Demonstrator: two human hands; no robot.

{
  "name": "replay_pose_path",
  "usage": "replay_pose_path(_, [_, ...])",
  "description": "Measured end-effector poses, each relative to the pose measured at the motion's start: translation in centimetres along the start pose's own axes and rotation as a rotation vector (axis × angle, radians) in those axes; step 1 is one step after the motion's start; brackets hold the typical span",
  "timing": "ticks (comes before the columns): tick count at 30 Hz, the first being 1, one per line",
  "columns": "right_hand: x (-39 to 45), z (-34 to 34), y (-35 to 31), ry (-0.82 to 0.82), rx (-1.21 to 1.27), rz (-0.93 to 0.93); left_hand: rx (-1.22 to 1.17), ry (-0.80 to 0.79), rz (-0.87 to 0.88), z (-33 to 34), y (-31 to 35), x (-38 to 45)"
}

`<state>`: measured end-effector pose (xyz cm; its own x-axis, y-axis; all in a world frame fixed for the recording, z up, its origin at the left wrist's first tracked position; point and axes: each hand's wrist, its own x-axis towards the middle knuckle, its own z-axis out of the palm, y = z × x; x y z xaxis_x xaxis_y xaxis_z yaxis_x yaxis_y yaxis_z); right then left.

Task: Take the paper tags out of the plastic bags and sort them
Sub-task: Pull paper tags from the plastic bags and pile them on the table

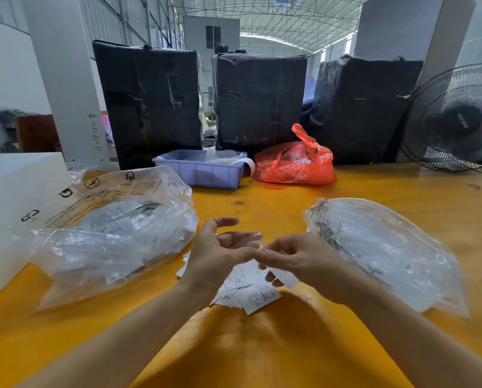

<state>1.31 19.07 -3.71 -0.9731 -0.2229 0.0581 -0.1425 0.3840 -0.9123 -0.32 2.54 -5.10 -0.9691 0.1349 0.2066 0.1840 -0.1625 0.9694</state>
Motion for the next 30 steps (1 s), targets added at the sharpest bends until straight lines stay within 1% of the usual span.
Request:
replay_pose_path(2, [0.0,-0.1,0.1,0.000,0.116,-0.010,-0.086,0.011,-0.029,0.1,0.1,0.1])
replay_pose_path(5, [0.0,-0.2,-0.2,0.036,0.270,-0.053,-0.273,0.017,-0.172,0.1,0.2,0.3])
replay_pose_path(7, [0.0,0.0,-0.5,0.059,0.349,-0.081,-0.282,-0.030,-0.268,0.1,0.1,0.3])
replay_pose_path(9, [-0.2,0.2,-0.8,0.071,0.372,-0.093,-0.258,-0.060,-0.316,0.0,0.0,0.3])
replay_pose_path(11, [-0.3,0.4,-1.0,0.068,0.339,-0.093,-0.218,-0.086,-0.317,0.0,0.0,0.4])
replay_pose_path(14, [-0.5,0.9,-0.8,0.061,0.259,-0.091,-0.139,-0.125,-0.275,0.1,0.2,0.2])
replay_pose_path(17, [-0.5,1.1,-0.6,0.059,0.212,-0.095,-0.119,-0.073,-0.244,0.3,0.1,0.0])
replay_pose_path(21, [-0.4,0.5,-0.7,0.010,0.019,-0.101,-0.087,0.029,-0.249,0.3,0.1,0.0])
replay_pose_path(23, [-0.2,0.0,-0.4,0.098,-0.004,-0.124,-0.079,0.061,-0.264,0.2,0.1,0.1])
replay_pose_path(25, [0.1,-0.6,-0.2,0.206,0.028,-0.163,-0.072,0.073,-0.273,0.1,0.2,0.1])
replay_pose_path(27, [0.2,-1.0,-0.2,0.228,0.069,-0.213,-0.045,0.069,-0.275,0.2,0.1,0.0])
replay_pose_path(30, [0.3,-1.1,-0.3,0.230,-0.043,-0.305,-0.010,0.053,-0.274,0.2,0.0,-0.1])
